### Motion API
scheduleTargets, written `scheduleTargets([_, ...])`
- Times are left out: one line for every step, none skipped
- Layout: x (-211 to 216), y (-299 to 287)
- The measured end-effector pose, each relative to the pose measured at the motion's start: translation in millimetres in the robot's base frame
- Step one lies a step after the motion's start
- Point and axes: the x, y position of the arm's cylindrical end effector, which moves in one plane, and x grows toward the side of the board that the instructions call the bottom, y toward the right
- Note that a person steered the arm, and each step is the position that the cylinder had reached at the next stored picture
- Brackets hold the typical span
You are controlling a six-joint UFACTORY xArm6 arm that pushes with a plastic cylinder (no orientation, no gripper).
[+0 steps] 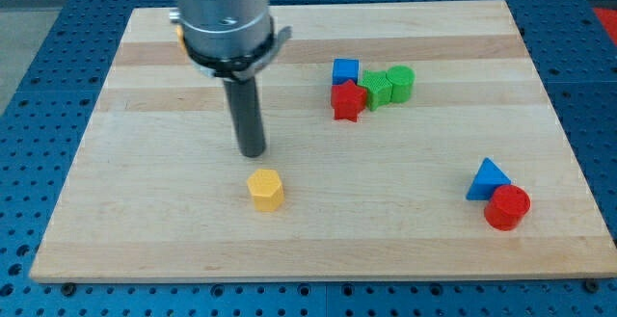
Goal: Move the yellow hexagon to the red circle
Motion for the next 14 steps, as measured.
scheduleTargets([16.1, -32.5])
scheduleTargets([35.8, -27.7])
scheduleTargets([42.3, 11.8])
scheduleTargets([51.0, 66.4])
scheduleTargets([51.0, 67.6])
scheduleTargets([53.4, 29.9])
scheduleTargets([73.0, 15.6])
scheduleTargets([77.1, 50.2])
scheduleTargets([77.1, 105.5])
scheduleTargets([77.1, 131.0])
scheduleTargets([77.4, 110.8])
scheduleTargets([93.0, 96.2])
scheduleTargets([108.6, 118.7])
scheduleTargets([109.0, 170.6])
